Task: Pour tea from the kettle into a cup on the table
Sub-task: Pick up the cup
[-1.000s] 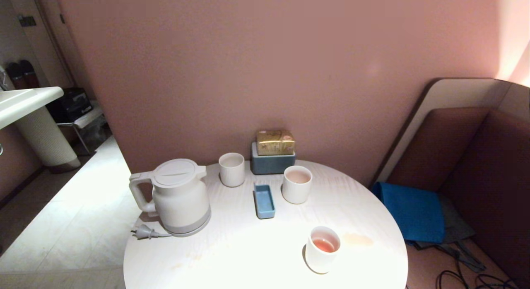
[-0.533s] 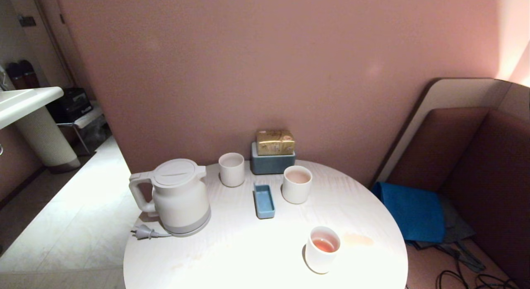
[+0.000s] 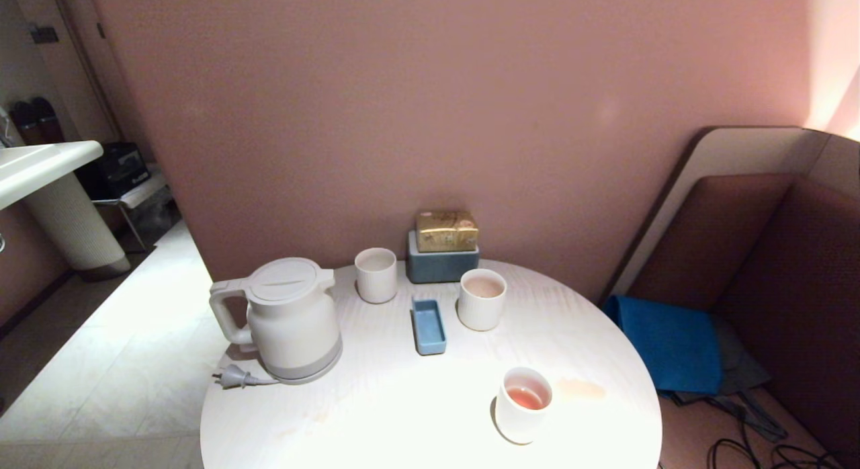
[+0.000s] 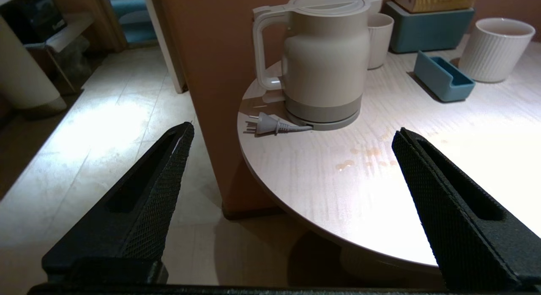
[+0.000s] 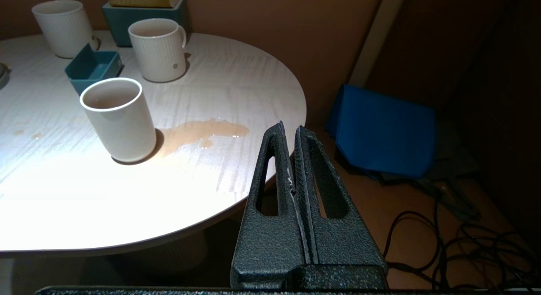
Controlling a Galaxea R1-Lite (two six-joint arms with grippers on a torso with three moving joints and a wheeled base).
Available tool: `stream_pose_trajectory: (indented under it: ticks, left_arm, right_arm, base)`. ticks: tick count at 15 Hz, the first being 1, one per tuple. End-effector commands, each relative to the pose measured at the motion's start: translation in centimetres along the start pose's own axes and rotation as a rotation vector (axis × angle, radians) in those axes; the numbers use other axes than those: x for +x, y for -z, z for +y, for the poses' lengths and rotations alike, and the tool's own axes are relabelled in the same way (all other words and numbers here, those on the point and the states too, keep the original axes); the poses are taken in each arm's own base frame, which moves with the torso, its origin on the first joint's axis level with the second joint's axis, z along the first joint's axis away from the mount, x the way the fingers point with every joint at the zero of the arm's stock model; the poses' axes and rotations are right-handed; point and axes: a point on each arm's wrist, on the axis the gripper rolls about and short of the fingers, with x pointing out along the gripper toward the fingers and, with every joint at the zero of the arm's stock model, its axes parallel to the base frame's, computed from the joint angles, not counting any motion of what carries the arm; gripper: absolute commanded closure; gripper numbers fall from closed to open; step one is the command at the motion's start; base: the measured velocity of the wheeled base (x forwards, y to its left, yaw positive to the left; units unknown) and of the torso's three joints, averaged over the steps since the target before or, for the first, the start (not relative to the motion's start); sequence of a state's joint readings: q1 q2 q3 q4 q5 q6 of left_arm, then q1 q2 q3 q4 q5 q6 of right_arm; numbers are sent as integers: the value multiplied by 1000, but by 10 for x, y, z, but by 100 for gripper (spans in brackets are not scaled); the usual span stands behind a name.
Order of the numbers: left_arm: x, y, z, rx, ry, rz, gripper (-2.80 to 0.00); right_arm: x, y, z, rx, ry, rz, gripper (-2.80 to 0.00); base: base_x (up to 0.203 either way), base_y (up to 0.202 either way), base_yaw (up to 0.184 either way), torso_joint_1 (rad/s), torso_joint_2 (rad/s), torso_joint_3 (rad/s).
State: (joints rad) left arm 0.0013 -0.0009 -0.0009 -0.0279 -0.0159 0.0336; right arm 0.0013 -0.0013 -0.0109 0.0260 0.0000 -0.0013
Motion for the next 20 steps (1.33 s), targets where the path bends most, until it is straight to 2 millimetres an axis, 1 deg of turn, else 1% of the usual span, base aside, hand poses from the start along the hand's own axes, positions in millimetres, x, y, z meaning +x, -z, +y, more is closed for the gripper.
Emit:
stream_pose_trajectory:
  ticks: [1,5,6,20]
  left_arm:
    - [0,0,0,-14,-5,1,-280]
    - [0,0,0,-34,-15,2,-280]
    - [0,0,0,-34,-15,1,0]
    - [0,0,0,-32,-15,1,0]
  right_arm:
    - [0,0,0,0,0,2,0]
    - [0,0,0,0,0,2,0]
    - [0,0,0,0,0,2,0]
    - [0,-1,0,1,8,-14,0]
  base:
    - [0,0,0,0,0,0]
    - [0,0,0,0,0,0]
    - [0,0,0,0,0,0]
    - [0,0,0,0,0,0]
